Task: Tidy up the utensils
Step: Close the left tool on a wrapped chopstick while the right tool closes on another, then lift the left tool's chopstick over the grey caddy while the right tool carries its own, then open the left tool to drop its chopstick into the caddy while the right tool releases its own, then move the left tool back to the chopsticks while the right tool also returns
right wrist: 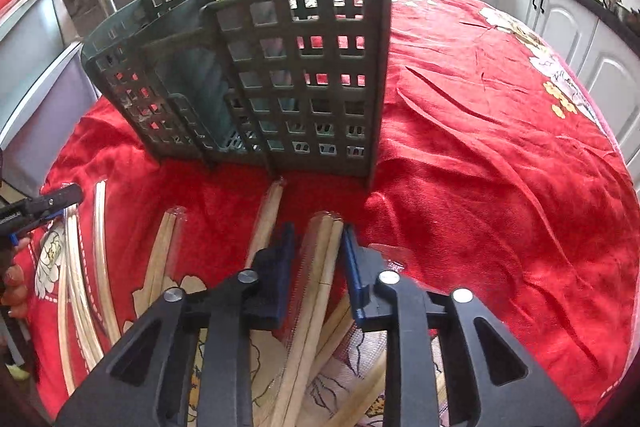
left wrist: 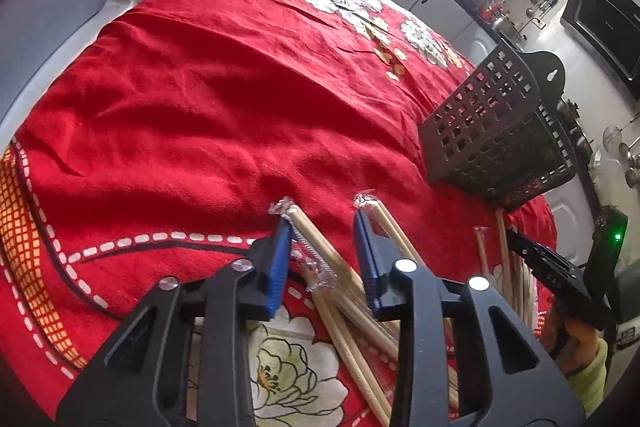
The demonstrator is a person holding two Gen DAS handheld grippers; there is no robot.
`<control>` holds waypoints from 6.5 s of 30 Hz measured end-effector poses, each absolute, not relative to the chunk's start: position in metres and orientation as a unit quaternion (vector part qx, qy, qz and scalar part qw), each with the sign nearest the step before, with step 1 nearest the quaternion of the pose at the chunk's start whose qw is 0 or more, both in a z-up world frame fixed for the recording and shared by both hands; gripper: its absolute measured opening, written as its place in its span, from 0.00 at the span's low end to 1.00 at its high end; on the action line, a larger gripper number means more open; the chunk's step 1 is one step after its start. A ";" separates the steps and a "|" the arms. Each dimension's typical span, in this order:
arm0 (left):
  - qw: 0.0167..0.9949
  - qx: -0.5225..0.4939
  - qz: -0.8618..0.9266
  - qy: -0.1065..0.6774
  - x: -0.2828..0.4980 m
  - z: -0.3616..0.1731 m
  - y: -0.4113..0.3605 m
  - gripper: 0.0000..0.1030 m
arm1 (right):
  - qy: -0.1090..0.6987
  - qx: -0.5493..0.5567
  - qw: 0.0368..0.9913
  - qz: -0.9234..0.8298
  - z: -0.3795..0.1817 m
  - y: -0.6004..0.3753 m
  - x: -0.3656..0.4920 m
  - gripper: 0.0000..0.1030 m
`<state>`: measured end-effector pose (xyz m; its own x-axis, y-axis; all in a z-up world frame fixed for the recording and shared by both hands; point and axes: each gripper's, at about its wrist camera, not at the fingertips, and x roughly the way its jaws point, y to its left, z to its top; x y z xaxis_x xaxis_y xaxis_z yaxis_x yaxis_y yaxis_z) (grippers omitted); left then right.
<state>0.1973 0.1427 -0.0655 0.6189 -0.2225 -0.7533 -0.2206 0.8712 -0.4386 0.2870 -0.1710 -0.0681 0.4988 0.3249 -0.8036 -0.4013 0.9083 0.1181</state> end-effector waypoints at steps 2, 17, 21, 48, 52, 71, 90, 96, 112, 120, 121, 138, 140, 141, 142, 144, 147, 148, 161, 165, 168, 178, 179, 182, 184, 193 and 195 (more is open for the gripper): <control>0.863 -0.251 0.002 0.438 0.198 -0.065 0.144 0.15 | 0.455 -0.035 0.864 0.212 -0.068 -0.174 0.287 0.19; 0.902 -0.230 -0.060 0.360 0.183 -0.001 0.121 0.07 | 0.408 0.014 0.879 0.246 -0.019 -0.194 0.268 0.11; 0.911 -0.216 -0.081 0.343 0.179 0.018 0.108 0.06 | 0.386 0.019 0.885 0.259 -0.001 -0.194 0.255 0.10; 0.931 -0.149 -0.191 0.272 0.170 0.107 0.024 0.03 | 0.245 0.056 0.926 0.283 0.090 -0.225 0.193 0.05; 0.935 -0.139 -0.197 0.260 0.173 0.119 0.017 0.03 | 0.230 0.063 0.930 0.281 0.100 -0.228 0.193 0.05; 0.957 -0.116 -0.187 0.189 0.202 0.186 0.027 0.03 | 0.141 0.078 0.947 0.277 0.170 -0.228 0.210 0.05; 0.973 -0.103 -0.142 0.153 0.241 0.213 0.052 0.03 | 0.078 0.055 0.965 0.243 0.215 -0.213 0.248 0.05; 0.973 -0.104 -0.129 0.159 0.249 0.198 0.057 0.03 | 0.076 0.061 0.967 0.234 0.208 -0.212 0.261 0.05; 0.972 -0.097 -0.115 0.183 0.263 0.146 0.053 0.03 | 0.093 0.072 0.968 0.223 0.154 -0.206 0.292 0.06; 0.972 -0.087 -0.116 0.187 0.263 0.127 0.044 0.03 | 0.107 0.079 0.966 0.224 0.126 -0.197 0.300 0.06; 0.972 -0.086 -0.116 0.187 0.263 0.124 0.042 0.03 | 0.108 0.080 0.965 0.224 0.124 -0.197 0.300 0.06; 0.971 -0.082 -0.111 0.196 0.262 0.098 0.034 0.03 | 0.128 0.091 0.965 0.210 0.087 -0.199 0.298 0.07; 0.970 -0.085 -0.109 0.199 0.262 0.094 0.035 0.03 | 0.135 0.095 0.964 0.208 0.084 -0.201 0.297 0.11; 0.970 -0.086 -0.108 0.200 0.261 0.092 0.036 0.03 | 0.138 0.098 0.964 0.207 0.083 -0.202 0.296 0.15; 0.969 -0.088 -0.108 0.202 0.261 0.091 0.037 0.03 | 0.140 0.099 0.963 0.206 0.082 -0.203 0.295 0.17; 0.969 -0.091 -0.105 0.204 0.259 0.089 0.038 0.03 | 0.147 0.104 0.962 0.204 0.079 -0.205 0.293 0.20; 0.969 -0.095 -0.102 0.205 0.257 0.088 0.040 0.03 | 0.150 0.105 0.962 0.204 0.076 -0.206 0.288 0.26; 0.969 -0.097 -0.102 0.205 0.257 0.088 0.040 0.03 | 0.152 0.105 0.961 0.204 0.075 -0.207 0.287 0.27; 0.966 -0.106 -0.090 0.219 0.247 0.081 0.045 0.31 | 0.179 0.108 0.958 0.198 0.062 -0.213 0.278 0.37; 0.965 -0.111 -0.087 0.220 0.240 0.081 0.049 0.41 | 0.182 0.109 0.957 0.197 0.061 -0.217 0.273 0.42; 0.964 -0.117 -0.085 0.223 0.236 0.080 0.052 0.48 | 0.184 0.111 0.957 0.194 0.062 -0.219 0.268 0.45; 0.963 -0.135 -0.088 0.216 0.211 0.083 0.057 0.76 | 0.182 0.097 0.960 0.191 0.063 -0.220 0.247 0.54; 0.963 -0.137 -0.088 0.215 0.208 0.084 0.058 0.76 | 0.182 0.095 0.960 0.191 0.063 -0.220 0.245 0.56; 0.963 -0.141 -0.087 0.214 0.201 0.084 0.060 0.89 | 0.184 0.090 0.960 0.191 0.063 -0.219 0.238 0.58; 0.962 -0.144 -0.088 0.215 0.196 0.083 0.061 0.89 | 0.185 0.086 0.960 0.193 0.062 -0.219 0.233 0.59; 0.957 -0.158 -0.072 0.231 0.179 0.071 0.075 0.90 | 0.194 0.067 0.957 0.204 0.057 -0.214 0.211 0.63; 0.956 -0.162 -0.068 0.234 0.174 0.068 0.078 0.90 | 0.197 0.063 0.956 0.207 0.055 -0.213 0.207 0.63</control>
